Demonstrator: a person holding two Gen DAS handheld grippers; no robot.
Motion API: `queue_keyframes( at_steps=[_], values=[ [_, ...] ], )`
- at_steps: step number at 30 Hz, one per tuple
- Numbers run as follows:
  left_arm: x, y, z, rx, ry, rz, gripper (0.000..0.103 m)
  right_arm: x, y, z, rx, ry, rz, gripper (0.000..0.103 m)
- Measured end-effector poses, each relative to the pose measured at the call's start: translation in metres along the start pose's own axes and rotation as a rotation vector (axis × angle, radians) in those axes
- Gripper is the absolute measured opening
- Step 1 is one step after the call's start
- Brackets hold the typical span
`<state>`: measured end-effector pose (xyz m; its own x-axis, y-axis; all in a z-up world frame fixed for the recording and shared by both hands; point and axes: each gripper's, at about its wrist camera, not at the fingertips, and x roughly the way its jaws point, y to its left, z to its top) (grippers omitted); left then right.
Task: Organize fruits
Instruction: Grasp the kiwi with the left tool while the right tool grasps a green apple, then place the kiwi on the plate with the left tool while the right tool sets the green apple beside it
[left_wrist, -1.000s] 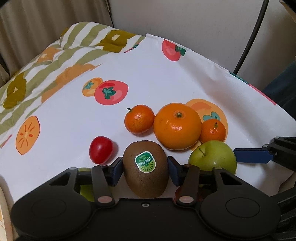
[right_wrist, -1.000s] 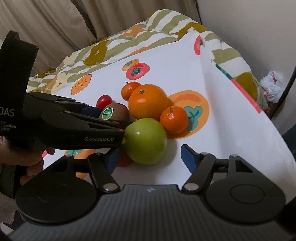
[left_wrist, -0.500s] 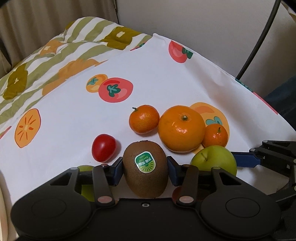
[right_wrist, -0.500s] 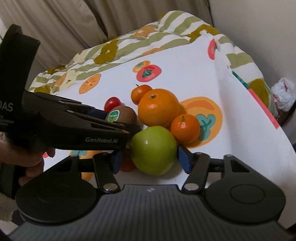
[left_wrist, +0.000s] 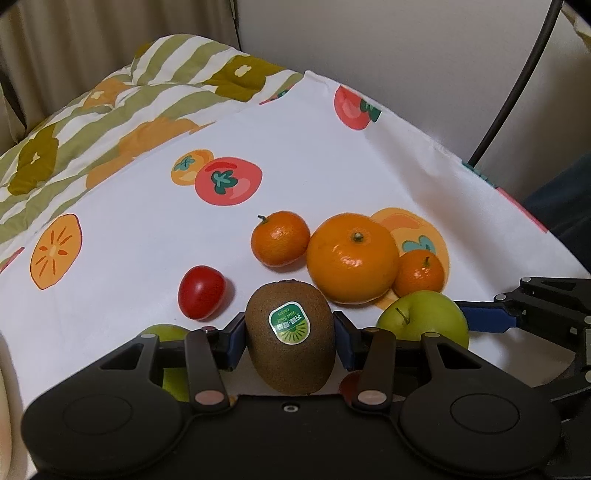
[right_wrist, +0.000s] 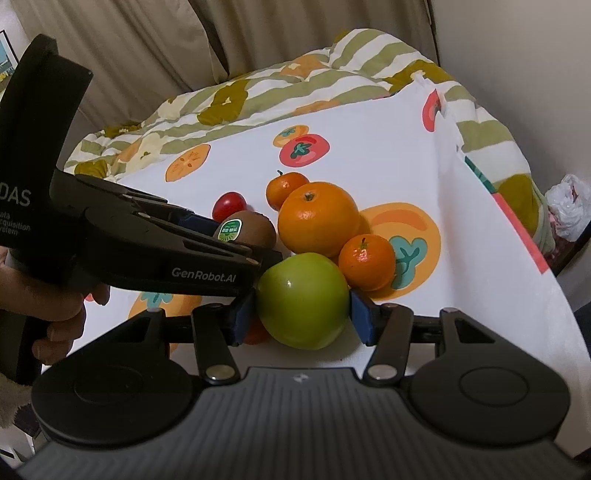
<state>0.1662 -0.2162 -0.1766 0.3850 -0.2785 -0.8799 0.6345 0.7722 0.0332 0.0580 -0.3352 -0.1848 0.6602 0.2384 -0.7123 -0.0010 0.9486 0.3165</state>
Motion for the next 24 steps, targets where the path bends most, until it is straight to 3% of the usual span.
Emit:
queue_keyframes(
  at_steps=[13,24],
  values=[
    [-0.060,0.006,0.001,-0.131,-0.137,0.027,0.052,-0.042,0.019,0.023,-0.083,-0.066,-0.003,0.069],
    [-0.141,0.037,-0.012,-0.281,-0.297,0.153,0.052,-0.064,0.064,0.064,-0.171,-0.115,0.084,0.069]
  ],
)
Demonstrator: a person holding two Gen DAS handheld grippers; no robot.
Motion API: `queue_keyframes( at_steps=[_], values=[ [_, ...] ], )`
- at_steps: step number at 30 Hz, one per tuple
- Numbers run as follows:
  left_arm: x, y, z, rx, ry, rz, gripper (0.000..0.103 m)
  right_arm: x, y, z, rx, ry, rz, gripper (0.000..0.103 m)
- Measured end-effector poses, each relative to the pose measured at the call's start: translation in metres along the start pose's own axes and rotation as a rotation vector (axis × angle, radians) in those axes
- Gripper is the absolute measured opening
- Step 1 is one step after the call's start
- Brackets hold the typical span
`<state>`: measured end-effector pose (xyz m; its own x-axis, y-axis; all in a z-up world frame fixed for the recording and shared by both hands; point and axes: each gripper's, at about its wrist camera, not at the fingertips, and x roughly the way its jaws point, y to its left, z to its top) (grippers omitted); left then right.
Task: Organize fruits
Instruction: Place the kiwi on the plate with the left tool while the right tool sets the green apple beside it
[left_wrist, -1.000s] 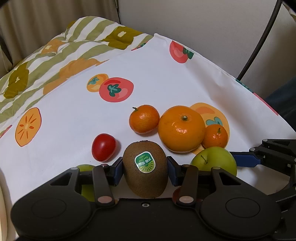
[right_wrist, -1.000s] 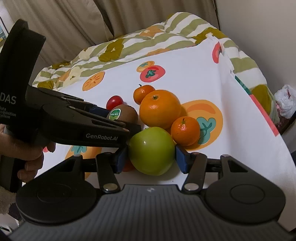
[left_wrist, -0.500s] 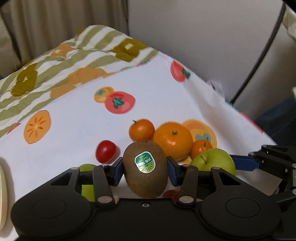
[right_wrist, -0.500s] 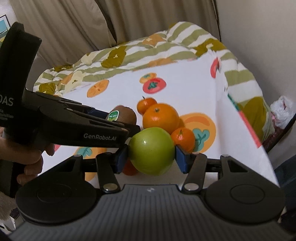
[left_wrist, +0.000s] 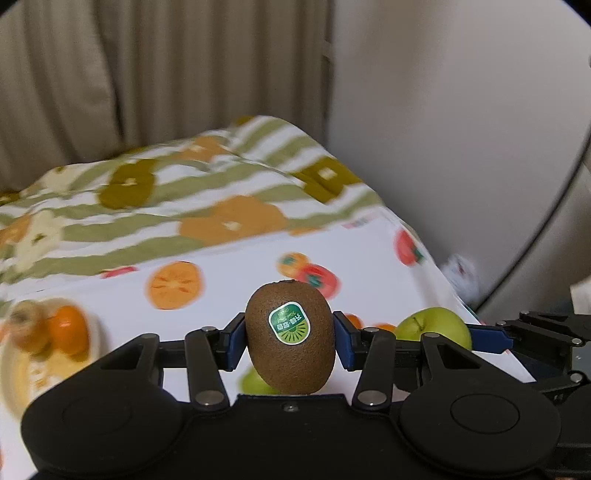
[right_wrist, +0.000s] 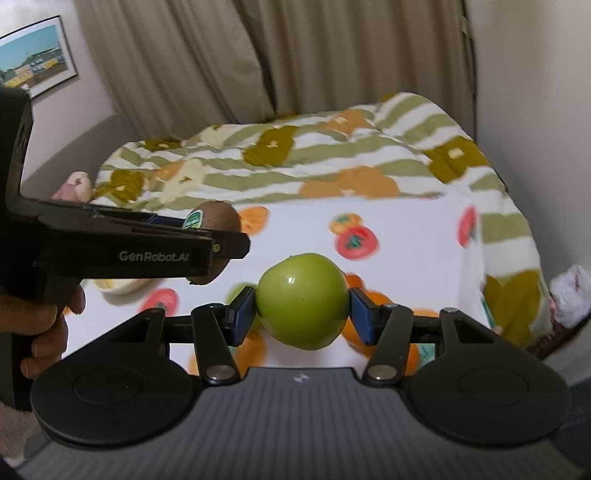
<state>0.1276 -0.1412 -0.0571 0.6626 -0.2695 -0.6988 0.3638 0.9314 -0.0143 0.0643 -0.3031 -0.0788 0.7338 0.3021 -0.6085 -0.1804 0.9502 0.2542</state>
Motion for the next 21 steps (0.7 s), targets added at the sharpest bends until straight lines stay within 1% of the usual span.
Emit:
queue_keyframes(
  at_steps=[5,10,17,21],
  values=[
    [-0.028,0.039,0.002,-0.070,-0.038,0.087,0.052,0.009,0.033,0.025,-0.040,-0.014,0.077,0.070],
    [-0.051,0.085,0.001,-0.133,-0.056,0.177,0.052,0.026,0.078,0.047,-0.100,-0.011,0.153,0.069],
    [-0.068,0.154,-0.005,-0.188,-0.061,0.286,0.052,0.063,0.142,0.068,-0.160,0.013,0.231,0.069],
    [-0.070,0.195,-0.013,-0.202,-0.043,0.328,0.052,0.089,0.178,0.072,-0.181,0.043,0.252,0.069]
  ],
)
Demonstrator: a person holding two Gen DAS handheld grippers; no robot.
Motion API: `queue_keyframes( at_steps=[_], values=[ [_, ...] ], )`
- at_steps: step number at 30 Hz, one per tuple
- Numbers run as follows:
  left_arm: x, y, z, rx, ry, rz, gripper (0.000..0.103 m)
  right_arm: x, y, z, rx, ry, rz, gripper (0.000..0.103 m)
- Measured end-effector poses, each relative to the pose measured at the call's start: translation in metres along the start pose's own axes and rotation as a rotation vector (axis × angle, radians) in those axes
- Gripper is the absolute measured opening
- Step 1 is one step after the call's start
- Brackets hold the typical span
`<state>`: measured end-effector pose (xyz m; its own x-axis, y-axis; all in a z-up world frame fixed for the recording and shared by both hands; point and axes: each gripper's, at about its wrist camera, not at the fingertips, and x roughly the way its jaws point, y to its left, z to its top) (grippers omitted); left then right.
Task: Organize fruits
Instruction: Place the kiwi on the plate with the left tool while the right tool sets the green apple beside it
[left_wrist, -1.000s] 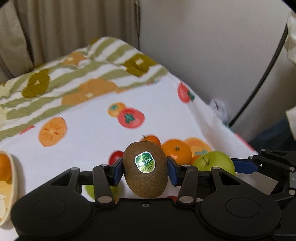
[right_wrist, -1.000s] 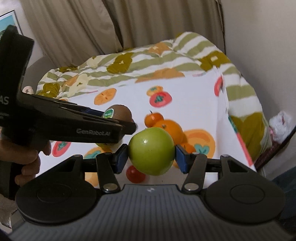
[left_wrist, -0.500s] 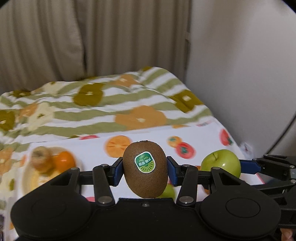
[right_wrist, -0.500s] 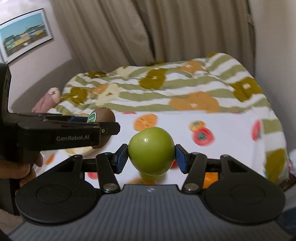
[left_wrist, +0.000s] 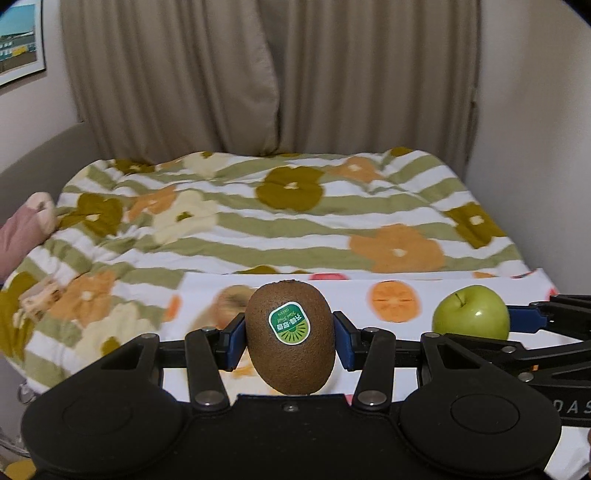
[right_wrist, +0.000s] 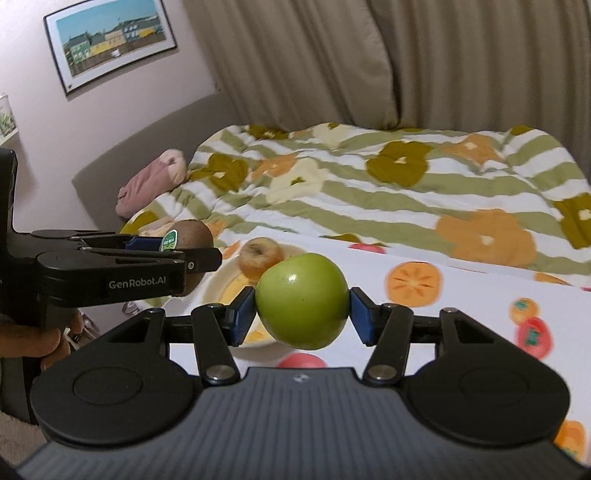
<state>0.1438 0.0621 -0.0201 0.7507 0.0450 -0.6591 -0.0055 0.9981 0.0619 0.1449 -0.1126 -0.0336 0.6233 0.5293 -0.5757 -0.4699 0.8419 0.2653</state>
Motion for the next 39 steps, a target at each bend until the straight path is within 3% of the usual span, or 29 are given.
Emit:
queue_keyframes(
  at_steps=[12,23,33,36,39],
  values=[
    [0.077,0.077,-0.012,0.094,0.085,0.006,0.052,0.103,0.044,0.006,0.058,0.089,-0.056,0.069],
    [0.149,0.085,-0.032,0.230,0.169,-0.041,0.052,0.149,0.044,-0.009,0.160,0.144,-0.155,0.069],
    [0.169,0.084,-0.042,0.268,0.208,-0.079,0.053,0.167,0.051,-0.010,0.189,0.151,-0.206,0.070],
    [0.171,0.085,-0.042,0.273,0.214,-0.093,0.056,0.168,0.053,-0.010,0.193,0.153,-0.216,0.070],
    [0.163,0.087,-0.040,0.281,0.171,-0.102,0.081,0.168,0.054,-0.009,0.192,0.150,-0.228,0.070]
  ],
)
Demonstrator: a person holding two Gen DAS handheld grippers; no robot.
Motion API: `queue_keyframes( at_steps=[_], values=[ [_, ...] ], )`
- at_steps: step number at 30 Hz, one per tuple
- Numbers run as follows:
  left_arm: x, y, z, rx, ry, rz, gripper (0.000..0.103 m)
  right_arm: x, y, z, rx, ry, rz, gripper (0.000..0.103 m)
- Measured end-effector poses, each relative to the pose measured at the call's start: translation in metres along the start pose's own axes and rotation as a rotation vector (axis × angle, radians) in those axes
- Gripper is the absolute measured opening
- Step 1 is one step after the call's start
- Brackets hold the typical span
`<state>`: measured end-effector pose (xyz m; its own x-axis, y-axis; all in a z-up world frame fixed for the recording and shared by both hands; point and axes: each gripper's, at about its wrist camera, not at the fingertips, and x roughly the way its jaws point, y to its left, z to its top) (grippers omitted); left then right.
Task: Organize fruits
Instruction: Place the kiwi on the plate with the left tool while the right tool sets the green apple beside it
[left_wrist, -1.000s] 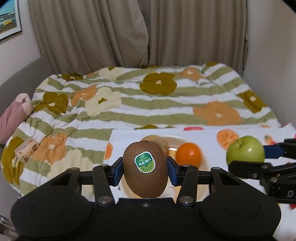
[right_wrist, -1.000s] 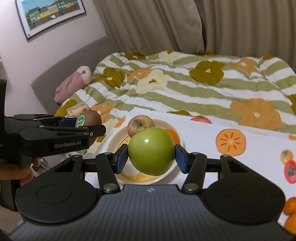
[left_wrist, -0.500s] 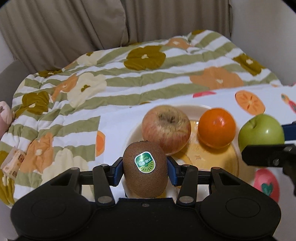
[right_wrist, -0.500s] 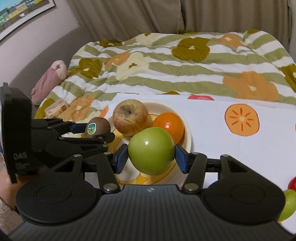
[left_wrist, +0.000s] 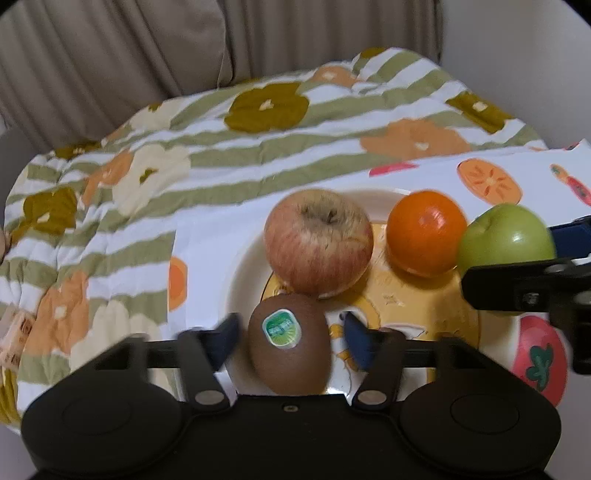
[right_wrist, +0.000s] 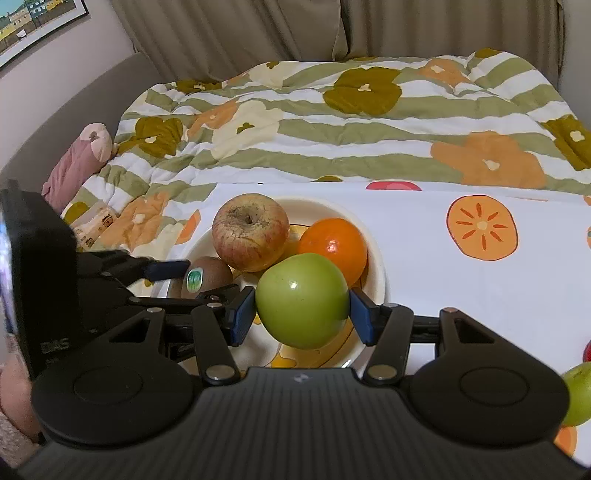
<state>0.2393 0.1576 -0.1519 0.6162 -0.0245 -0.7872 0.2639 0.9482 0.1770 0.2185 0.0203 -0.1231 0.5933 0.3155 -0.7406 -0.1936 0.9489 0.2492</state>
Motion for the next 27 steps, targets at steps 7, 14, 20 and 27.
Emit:
queue_keyframes(
  at_steps=[7,14,20,27],
  values=[
    [-0.018,0.010,-0.007,-0.001,-0.028,-0.011,0.092,0.002,0.000,-0.001,-0.006,0.015,-0.019,0.070],
    [-0.029,0.017,-0.025,-0.016,-0.020,-0.009,0.094,0.018,0.005,-0.002,-0.035,0.060,-0.018,0.070],
    [-0.035,0.018,-0.031,-0.033,-0.024,-0.014,0.094,0.035,0.017,-0.002,-0.076,0.084,-0.012,0.070],
    [-0.036,0.021,-0.034,-0.042,-0.020,-0.036,0.094,0.047,0.023,-0.002,-0.074,0.114,0.002,0.070]
  ],
)
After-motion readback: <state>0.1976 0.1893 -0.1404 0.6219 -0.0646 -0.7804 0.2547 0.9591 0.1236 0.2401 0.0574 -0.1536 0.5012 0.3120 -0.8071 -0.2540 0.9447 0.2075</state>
